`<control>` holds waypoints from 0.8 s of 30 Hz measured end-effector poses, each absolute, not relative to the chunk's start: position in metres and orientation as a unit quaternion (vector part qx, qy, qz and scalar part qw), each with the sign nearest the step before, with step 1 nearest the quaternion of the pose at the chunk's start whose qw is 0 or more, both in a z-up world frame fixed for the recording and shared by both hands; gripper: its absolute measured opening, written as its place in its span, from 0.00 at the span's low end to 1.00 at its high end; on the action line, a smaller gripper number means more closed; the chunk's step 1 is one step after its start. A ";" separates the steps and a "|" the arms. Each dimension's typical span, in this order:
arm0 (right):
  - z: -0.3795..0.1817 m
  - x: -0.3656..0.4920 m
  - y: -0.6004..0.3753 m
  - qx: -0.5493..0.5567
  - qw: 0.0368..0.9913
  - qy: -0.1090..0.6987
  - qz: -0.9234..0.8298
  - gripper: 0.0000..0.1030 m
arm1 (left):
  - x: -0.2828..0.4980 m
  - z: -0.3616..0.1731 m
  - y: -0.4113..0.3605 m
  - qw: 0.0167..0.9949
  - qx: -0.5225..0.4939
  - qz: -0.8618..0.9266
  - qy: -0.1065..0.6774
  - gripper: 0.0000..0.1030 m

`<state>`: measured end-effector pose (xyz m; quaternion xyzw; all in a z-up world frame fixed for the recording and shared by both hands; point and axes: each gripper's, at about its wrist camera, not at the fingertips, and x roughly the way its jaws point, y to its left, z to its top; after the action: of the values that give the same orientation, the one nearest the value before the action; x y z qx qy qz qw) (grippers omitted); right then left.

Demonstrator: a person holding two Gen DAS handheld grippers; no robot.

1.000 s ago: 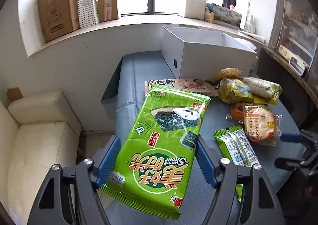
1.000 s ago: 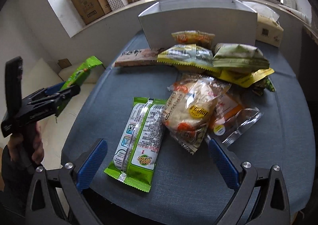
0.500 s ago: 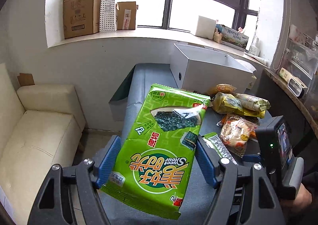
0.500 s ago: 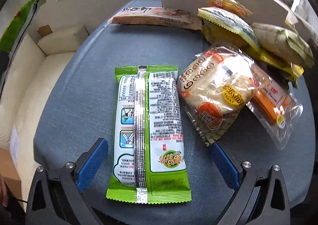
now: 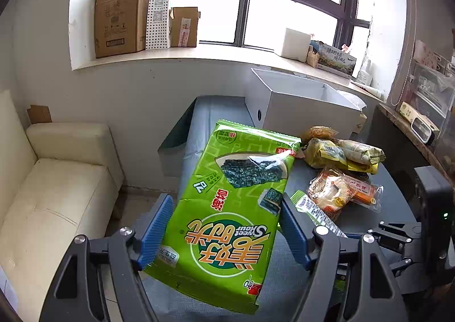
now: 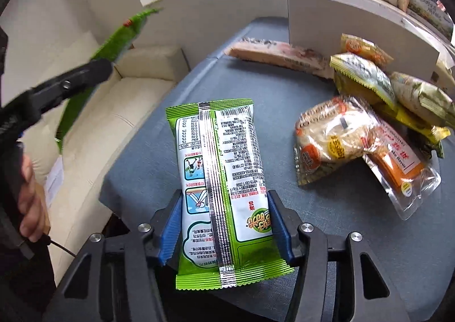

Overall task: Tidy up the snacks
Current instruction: 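Grasp the green-white snack bar with the right gripper while the left holds the seaweed pack, then carry both packs into the white box and open both grippers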

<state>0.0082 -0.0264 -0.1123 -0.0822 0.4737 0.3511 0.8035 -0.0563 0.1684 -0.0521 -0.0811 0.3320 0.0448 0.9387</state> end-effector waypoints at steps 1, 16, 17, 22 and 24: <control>-0.104 0.007 -0.029 -0.076 0.809 0.462 0.355 0.59 | -0.056 -0.050 0.169 0.939 -0.084 0.046 0.330 0.76; -0.014 0.048 -0.130 -0.009 0.913 0.312 0.262 0.59 | 0.003 0.003 0.100 0.954 -0.077 0.010 0.290 0.76; -0.010 0.053 -0.138 -0.005 0.917 0.307 0.255 0.60 | 0.010 0.007 0.092 0.954 -0.075 0.009 0.289 0.76; 0.007 0.074 -0.171 0.002 0.931 0.282 0.231 0.60 | 0.042 0.025 0.051 0.962 -0.050 -0.007 0.269 0.76; 0.012 0.085 -0.178 0.003 0.934 0.279 0.225 0.60 | 0.057 0.033 0.040 0.964 -0.042 -0.011 0.263 0.76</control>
<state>0.0850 -0.1781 0.0121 0.0031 0.2790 0.2250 0.9335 0.0566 0.0402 0.0325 -0.0419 0.2628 -0.0109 0.9639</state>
